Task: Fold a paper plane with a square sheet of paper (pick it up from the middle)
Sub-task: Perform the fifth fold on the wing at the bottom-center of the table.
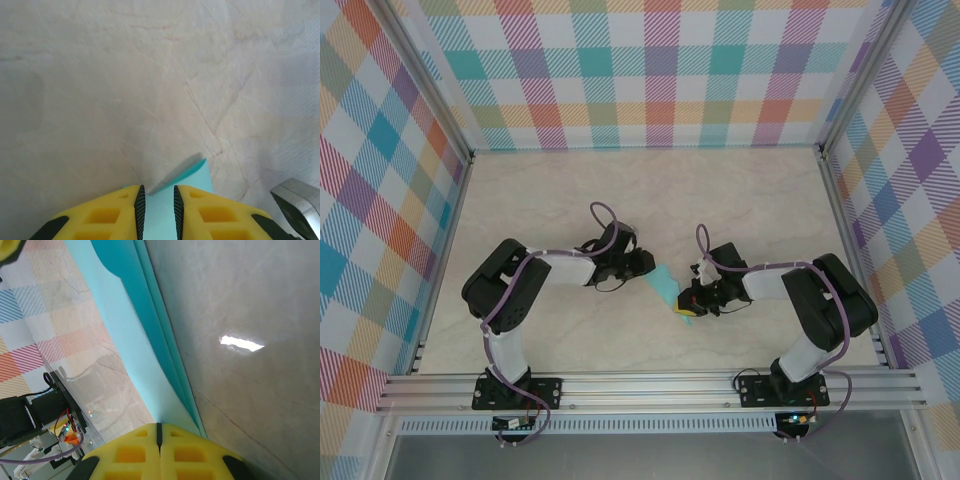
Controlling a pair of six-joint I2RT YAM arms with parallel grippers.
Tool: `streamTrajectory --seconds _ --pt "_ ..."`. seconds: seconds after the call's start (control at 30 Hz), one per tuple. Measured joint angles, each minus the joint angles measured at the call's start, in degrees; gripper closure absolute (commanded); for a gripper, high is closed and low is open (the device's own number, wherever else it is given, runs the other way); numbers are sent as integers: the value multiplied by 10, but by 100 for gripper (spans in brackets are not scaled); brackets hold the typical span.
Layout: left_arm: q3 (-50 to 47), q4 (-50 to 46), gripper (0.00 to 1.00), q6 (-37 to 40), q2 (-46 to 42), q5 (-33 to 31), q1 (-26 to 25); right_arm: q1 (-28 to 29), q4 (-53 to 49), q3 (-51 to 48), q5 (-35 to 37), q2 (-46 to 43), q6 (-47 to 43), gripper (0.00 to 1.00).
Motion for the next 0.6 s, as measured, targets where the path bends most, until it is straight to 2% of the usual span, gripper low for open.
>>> streamTrajectory --seconds 0.23,0.37,0.5,0.6 --pt "18 -42 72 18 -8 -5 24 0 -5 3 1 0 -2 100" --pt "17 -63 73 19 -60 -3 23 0 -5 4 1 0 -2 100" --pt "10 -64 74 18 -136 -3 7 0 -5 5 1 0 -1 100" --pt "5 -55 75 16 -157 3 -27 0 -4 5 1 0 0 100"
